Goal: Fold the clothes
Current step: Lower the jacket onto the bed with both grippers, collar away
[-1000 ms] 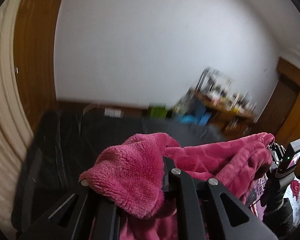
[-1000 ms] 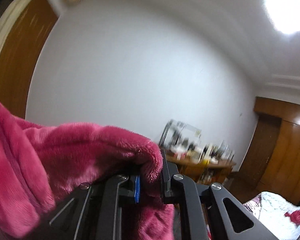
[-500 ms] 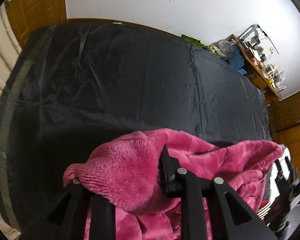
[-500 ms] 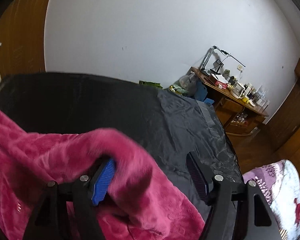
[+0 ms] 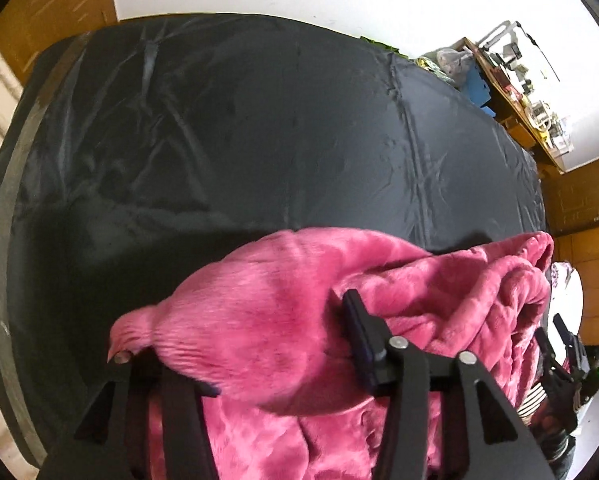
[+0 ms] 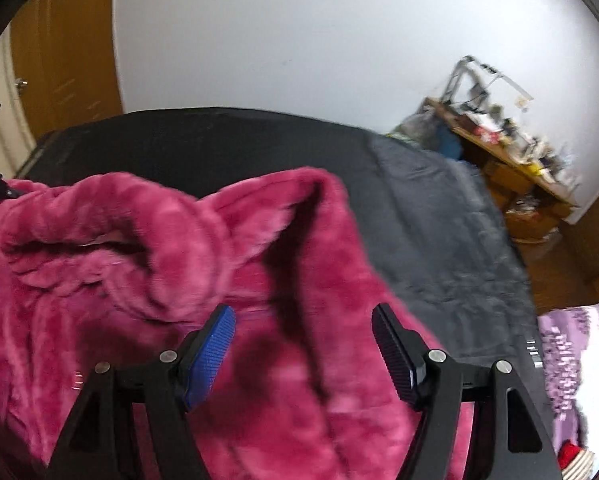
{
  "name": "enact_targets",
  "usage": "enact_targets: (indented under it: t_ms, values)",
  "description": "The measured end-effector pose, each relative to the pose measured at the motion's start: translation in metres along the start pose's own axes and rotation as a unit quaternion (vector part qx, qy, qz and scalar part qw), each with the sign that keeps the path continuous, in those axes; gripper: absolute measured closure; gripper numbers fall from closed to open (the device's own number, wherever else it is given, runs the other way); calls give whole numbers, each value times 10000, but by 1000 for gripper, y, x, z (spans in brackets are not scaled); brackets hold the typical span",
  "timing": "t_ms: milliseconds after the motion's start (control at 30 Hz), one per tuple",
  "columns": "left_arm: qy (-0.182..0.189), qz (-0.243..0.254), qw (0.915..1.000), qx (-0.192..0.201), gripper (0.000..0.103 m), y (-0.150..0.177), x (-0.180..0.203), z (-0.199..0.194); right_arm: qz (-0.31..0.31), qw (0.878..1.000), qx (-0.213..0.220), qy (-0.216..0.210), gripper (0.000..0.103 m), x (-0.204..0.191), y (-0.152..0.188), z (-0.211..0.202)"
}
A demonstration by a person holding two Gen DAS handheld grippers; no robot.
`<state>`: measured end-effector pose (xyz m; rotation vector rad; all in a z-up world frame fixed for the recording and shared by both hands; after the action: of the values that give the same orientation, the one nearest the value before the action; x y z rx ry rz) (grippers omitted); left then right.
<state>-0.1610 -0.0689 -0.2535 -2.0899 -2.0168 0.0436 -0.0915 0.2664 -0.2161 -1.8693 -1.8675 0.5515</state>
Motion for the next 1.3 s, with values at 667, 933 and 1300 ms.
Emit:
enact_targets:
  t_ms: [667, 933, 1300]
  values:
    - [-411, -962, 9939, 356, 24, 129, -76, -35, -363, 9931, -269, -1086, 30, -91, 59, 3]
    - [-900, -830, 9913, 495, 24, 157, -62, -11, -428, 9922, -280, -1138, 30, -88, 85, -14]
    - [-1088, -621, 9912, 428, 82, 168, -39, 5, -274, 9944, -217, -1000, 30, -56, 110, -26]
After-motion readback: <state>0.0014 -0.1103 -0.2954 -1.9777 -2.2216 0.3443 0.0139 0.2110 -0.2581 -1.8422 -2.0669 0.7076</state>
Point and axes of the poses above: each gripper's, at about its wrist camera, not at the fingertips, and z roughly the way its jaws point, x to its right, y to its underside, the point moved 7 cm from there along z, roughly the way its jaws point, and after that the axes turned 8 degrees about -y, right-handed, at the moved point
